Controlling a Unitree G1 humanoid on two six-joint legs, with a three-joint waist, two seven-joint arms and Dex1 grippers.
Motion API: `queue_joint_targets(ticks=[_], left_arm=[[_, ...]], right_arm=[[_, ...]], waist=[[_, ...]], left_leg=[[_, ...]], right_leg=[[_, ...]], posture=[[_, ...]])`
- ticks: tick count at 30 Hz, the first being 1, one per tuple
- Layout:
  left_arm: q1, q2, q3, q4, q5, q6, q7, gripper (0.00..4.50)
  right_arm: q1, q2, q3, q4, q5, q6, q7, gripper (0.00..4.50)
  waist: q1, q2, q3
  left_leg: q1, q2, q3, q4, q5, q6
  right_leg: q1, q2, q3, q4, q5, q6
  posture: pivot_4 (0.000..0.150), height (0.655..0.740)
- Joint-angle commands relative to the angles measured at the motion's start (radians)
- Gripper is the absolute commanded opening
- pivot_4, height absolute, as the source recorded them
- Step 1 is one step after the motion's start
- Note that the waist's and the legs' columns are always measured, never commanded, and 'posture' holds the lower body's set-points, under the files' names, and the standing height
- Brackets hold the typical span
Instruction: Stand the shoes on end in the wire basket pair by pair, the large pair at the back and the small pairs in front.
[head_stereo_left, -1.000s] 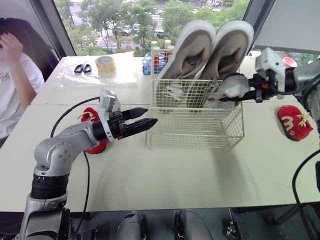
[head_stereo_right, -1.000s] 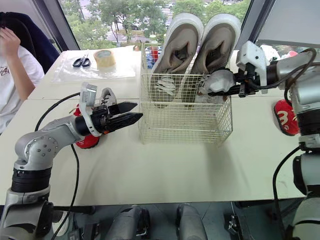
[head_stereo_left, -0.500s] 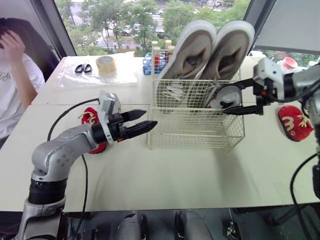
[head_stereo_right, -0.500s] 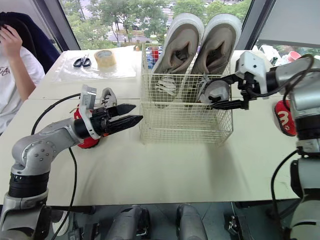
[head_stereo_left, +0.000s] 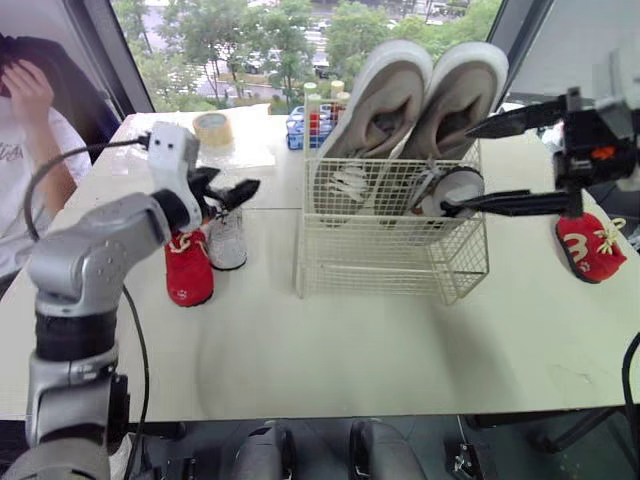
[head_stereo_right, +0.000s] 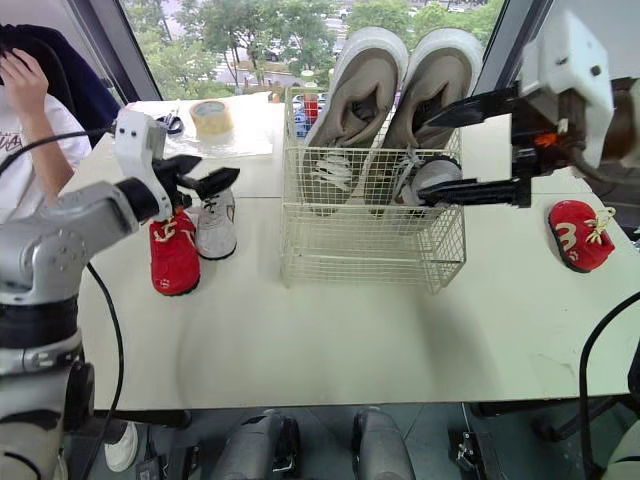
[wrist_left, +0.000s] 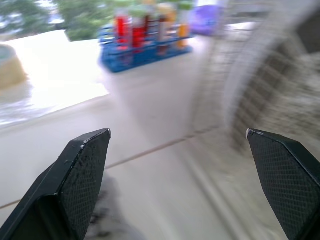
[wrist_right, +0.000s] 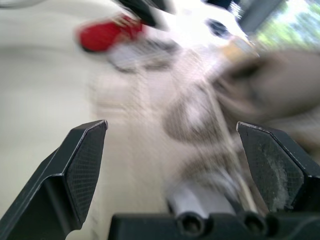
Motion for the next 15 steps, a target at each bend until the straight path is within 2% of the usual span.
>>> queue_joint_targets(ticks=[1,7,15], left_arm=[[-0.1,-0.01,-0.052,0.159,0.099,0.038,0.032,4.5],[-0.205,-0.031,-0.102,0.355,0.189,0.076,-0.003,4.5],[-0.19,-0.066,-0.139,0.454,0.246,0.107,-0.078,4.5]], right_arm=[[0.046,0.035,-0.013,-0.128,0.09,0.052,-0.047,4.49],[0.145,0.087,-0.015,-0.248,0.15,0.095,-0.152,4.49],[0.175,0.104,-0.033,-0.309,0.209,0.122,-0.275,4.49]], waist=[[0.0,0.0,0.0],[0.012,-0.001,0.0],[0.021,-0.002,0.0]], left_leg=[[0.0,0.0,0.0,0.0,0.0,0.0],[-0.001,0.0,0.002,0.0,0.003,-0.004],[-0.001,0.0,0.002,0.0,0.003,-0.004]], right_leg=[[0.0,0.0,0.0,0.0,0.0,0.0],[0.0,0.0,0.0,0.0,0.0,0.0],[-0.001,0.0,0.0,0.0,0.0,0.0]], posture=[[0.15,0.74],[0.15,0.74],[0.15,0.74]])
